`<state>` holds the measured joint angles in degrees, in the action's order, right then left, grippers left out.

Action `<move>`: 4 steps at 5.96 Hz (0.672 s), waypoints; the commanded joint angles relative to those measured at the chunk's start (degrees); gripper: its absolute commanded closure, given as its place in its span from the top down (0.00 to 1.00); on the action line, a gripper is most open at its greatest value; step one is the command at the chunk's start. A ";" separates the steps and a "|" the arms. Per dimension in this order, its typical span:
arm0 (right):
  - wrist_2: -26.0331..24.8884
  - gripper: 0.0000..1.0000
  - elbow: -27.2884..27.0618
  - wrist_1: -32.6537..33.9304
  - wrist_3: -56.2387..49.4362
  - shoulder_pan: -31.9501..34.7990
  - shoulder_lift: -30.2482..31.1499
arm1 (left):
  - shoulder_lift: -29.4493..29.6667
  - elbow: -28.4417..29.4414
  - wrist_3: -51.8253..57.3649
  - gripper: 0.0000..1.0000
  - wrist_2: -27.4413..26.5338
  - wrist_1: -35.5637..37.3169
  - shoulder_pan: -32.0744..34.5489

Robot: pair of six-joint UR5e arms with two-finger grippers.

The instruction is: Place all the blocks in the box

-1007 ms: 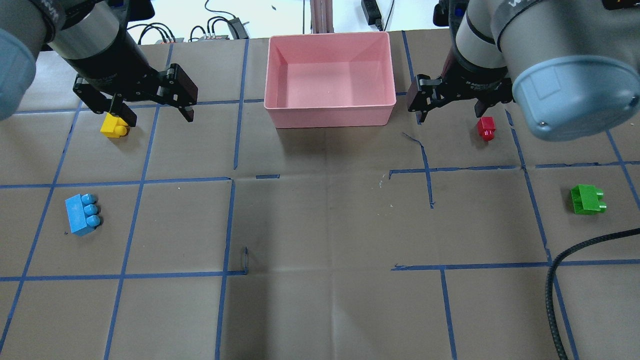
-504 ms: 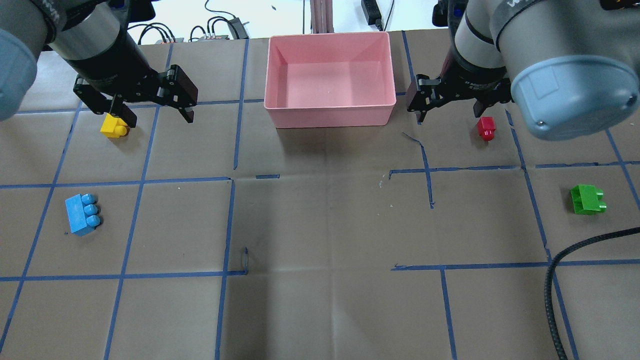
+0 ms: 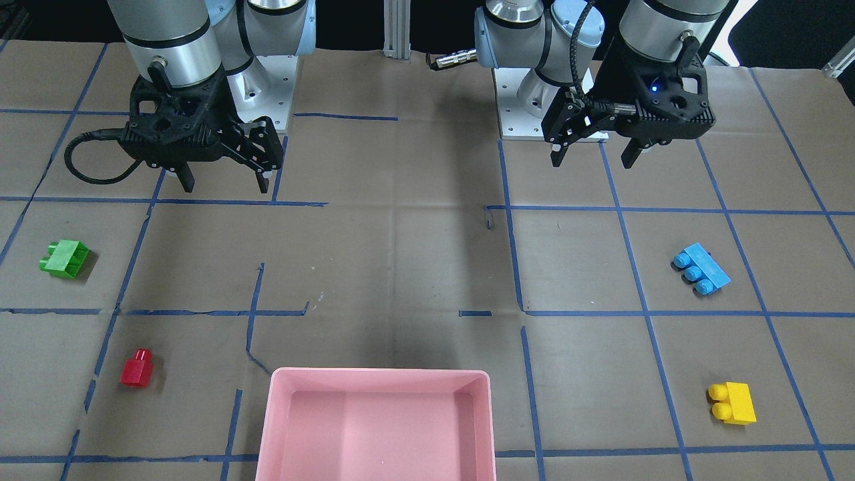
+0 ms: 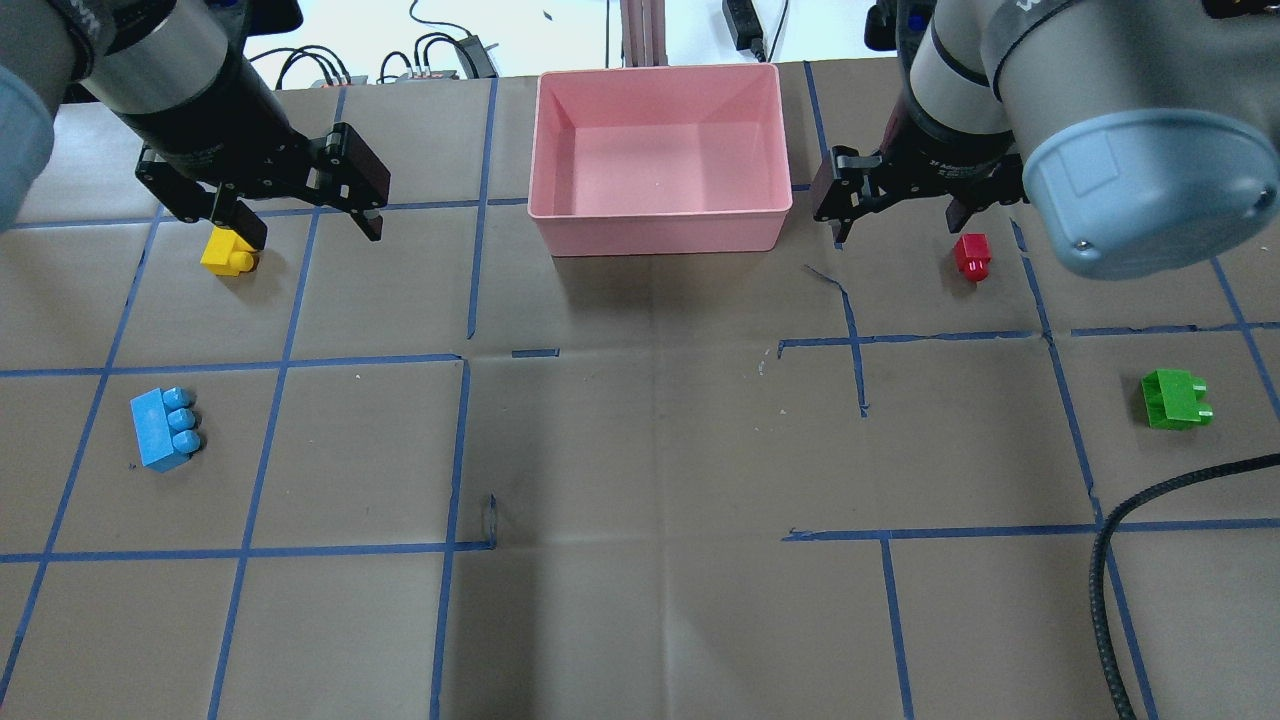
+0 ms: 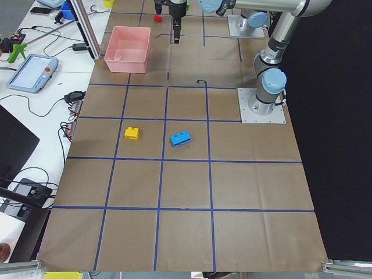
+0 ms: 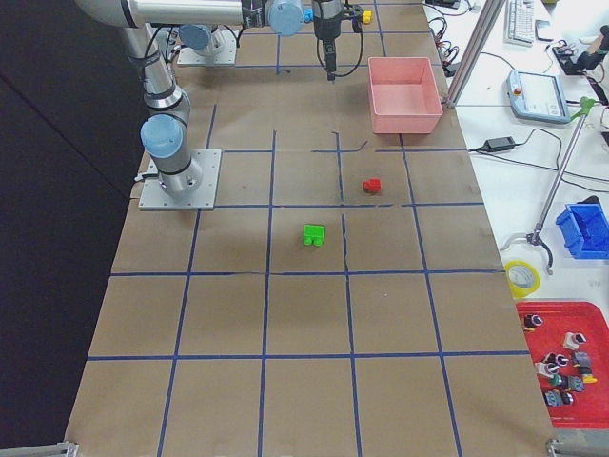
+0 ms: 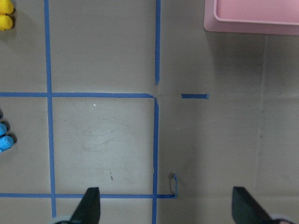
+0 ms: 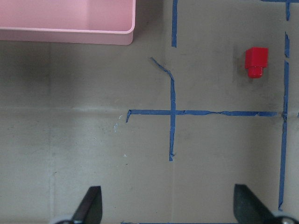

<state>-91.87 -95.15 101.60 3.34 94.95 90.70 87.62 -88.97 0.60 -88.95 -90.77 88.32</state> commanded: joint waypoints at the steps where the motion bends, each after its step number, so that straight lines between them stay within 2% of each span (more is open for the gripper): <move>1: 0.02 1.00 0.05 0.00 0.00 -0.03 0.00 | -0.53 0.02 0.02 1.00 0.09 0.15 -2.60; 4: 0.02 1.00 -0.04 0.00 0.00 -0.03 0.00 | 0.00 -0.15 0.11 1.00 -0.26 0.06 -24.17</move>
<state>-91.78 -95.12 101.60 3.34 94.92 90.70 87.21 -88.88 0.68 -89.12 -90.70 71.62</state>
